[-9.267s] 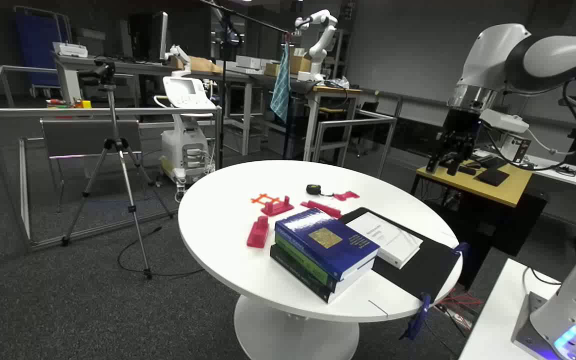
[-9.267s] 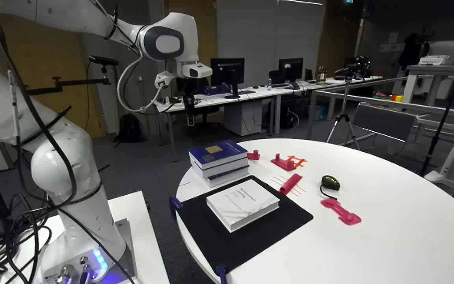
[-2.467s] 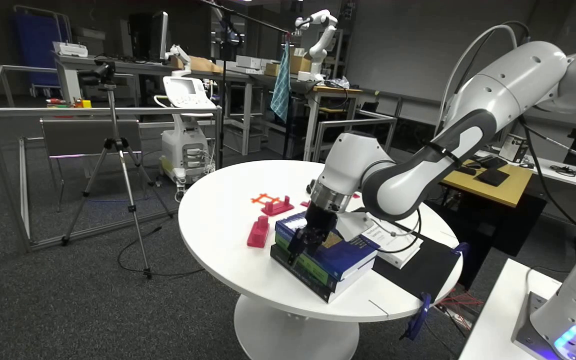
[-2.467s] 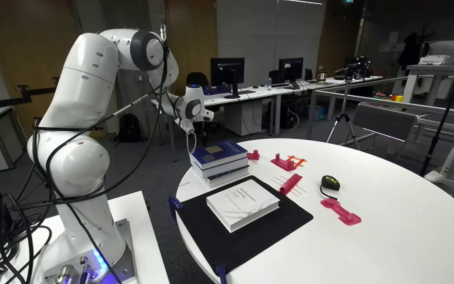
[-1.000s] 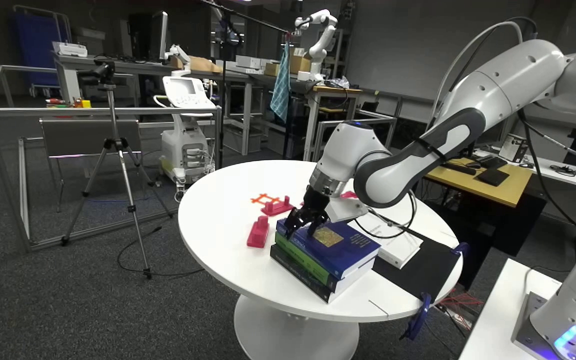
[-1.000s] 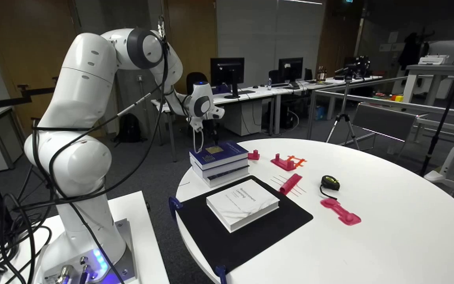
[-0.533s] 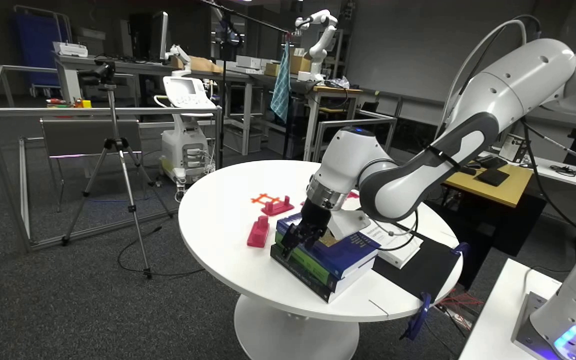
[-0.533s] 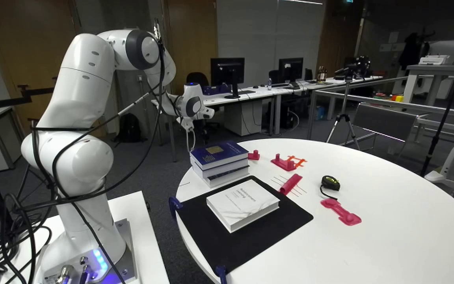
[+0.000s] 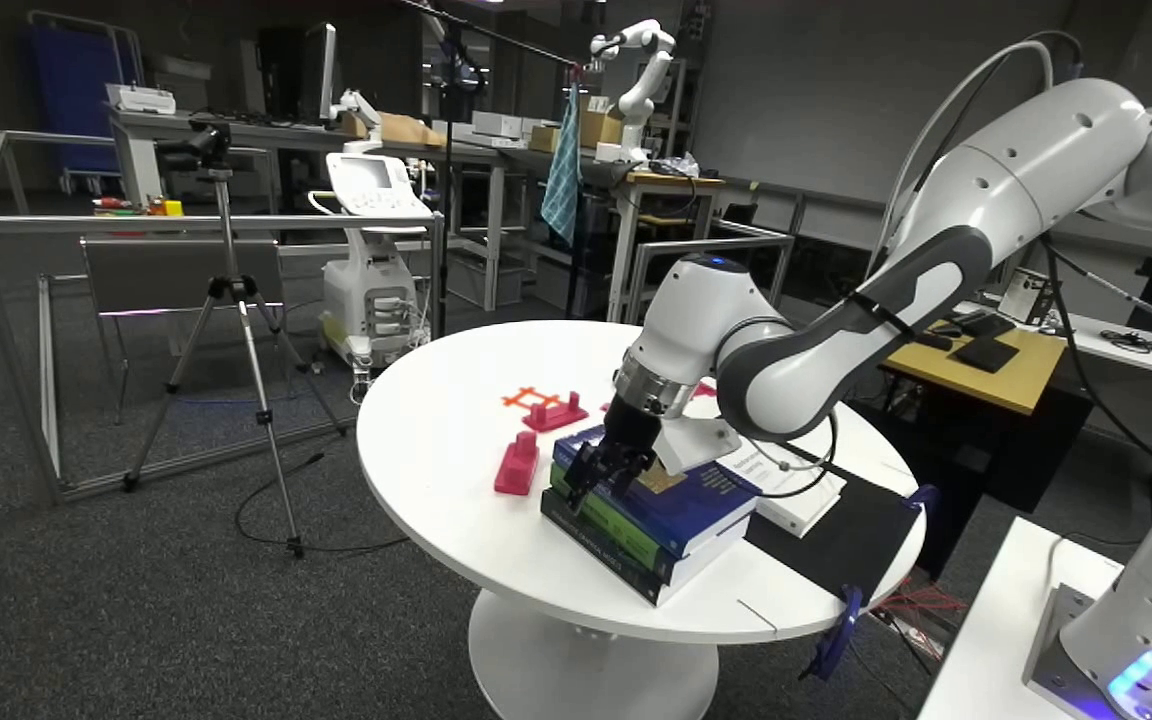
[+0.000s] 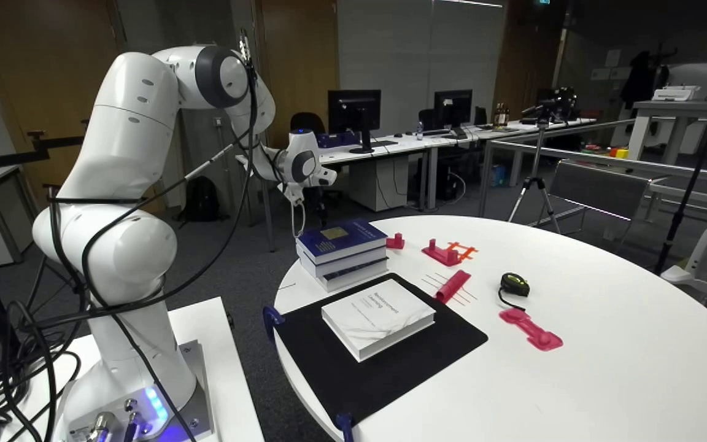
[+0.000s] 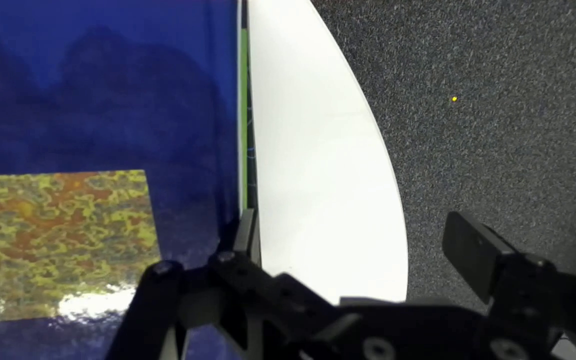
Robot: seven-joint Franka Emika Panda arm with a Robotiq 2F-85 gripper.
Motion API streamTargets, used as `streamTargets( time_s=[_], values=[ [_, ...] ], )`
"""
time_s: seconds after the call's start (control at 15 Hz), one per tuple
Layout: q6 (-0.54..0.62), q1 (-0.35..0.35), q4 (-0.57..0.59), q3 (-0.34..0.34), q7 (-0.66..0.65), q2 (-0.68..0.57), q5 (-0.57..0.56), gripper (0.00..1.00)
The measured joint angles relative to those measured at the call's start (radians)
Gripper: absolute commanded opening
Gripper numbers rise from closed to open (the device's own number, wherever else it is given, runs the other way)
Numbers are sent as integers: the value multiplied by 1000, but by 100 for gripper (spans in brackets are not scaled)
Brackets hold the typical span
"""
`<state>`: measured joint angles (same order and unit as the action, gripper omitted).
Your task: Move the blue book to the top of the white book on the right.
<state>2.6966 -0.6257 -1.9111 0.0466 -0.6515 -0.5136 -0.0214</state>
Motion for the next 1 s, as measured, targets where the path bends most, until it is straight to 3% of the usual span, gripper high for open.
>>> streamTargets(
  time_s=[1.0],
  values=[
    [-74,52,26,-23,-94,1,1,100]
  ],
)
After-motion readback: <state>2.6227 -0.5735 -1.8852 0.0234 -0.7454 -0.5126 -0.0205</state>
